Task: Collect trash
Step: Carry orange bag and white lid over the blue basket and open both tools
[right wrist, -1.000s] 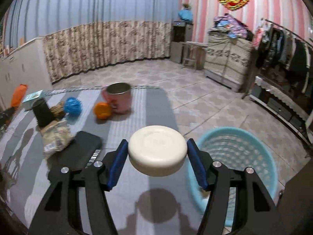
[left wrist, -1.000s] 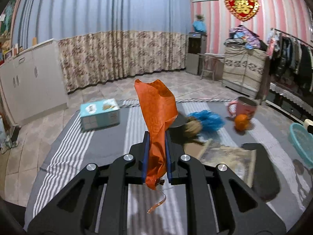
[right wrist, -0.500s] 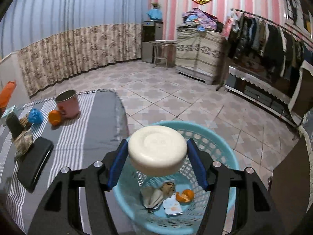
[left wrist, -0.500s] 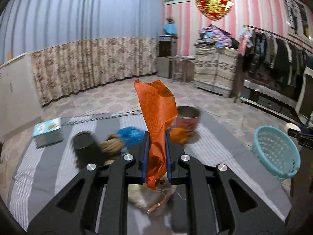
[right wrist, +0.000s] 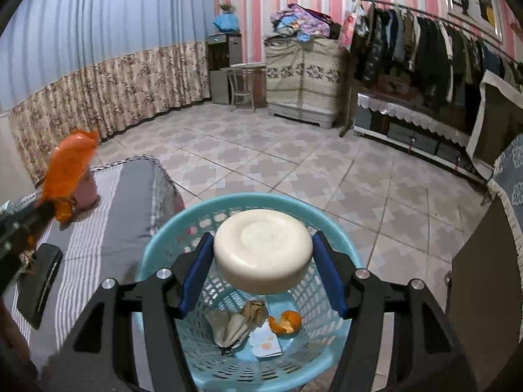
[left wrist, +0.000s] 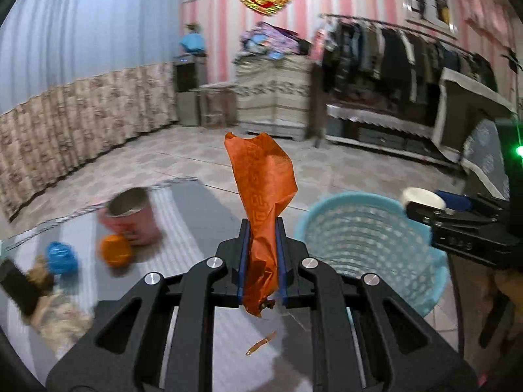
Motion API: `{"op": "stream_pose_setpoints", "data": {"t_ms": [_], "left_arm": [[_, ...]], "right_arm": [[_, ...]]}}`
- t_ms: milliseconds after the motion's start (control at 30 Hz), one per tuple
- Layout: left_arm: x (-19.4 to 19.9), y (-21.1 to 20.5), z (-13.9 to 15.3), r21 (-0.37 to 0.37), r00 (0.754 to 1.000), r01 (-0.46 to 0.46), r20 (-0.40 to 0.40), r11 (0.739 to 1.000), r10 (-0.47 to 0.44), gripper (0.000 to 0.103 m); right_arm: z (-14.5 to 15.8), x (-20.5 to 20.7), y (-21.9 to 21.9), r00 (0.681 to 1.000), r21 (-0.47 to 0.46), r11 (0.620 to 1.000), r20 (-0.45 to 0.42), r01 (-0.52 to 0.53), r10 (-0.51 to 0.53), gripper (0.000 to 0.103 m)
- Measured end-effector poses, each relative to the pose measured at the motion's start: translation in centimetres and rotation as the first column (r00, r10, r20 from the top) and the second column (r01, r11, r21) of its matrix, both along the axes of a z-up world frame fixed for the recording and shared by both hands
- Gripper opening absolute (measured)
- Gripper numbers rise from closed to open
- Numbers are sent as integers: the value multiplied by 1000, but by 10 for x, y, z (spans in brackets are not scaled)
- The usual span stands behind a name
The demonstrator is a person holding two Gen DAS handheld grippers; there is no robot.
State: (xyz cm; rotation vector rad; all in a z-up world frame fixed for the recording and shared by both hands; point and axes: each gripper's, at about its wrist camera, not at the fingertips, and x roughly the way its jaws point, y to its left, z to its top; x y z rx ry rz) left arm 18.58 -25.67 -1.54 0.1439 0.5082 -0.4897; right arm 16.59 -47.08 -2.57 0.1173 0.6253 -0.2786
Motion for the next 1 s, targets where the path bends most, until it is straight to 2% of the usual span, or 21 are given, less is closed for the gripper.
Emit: {"op": "stream_pose_setpoints", "data": {"t_ms": [167,333,367,467,500,633,800,1000], "left_arm": [[6,-48,-17,-1,995,85,-53,996,-85,13],[12,-73,-26,11,989,129,-69,992,-128,16],[15,-76,-27,8,988,136,-75,991,-135,21],[15,-77,-26,4,989,131,-68,991,-130,49],[15,-77,-25,-3,991,122,-58,992,-122,55],[15,-66,-19,-20,993,105,-52,994,-106,68],[16,-42,-11,-26,1000,15,-20,1000,-16,88],[16,-12,-7,-19,998,-67,-2,998,67,95]], "right_arm": [[-3,-3,-26,998,40,997,4,61,-61,61],[-9,-9,-48,994,82,990,5,111,-112,61],[-9,-10,-51,993,92,989,5,117,-118,61],[-12,-9,-56,991,102,986,1,130,-130,61],[-13,-9,-57,991,102,986,-1,132,-132,61],[-19,-4,-55,993,101,987,-17,121,-120,61],[-25,6,-38,995,78,993,-57,85,-81,61],[-37,22,-16,995,63,998,-98,27,-21,61]]}}
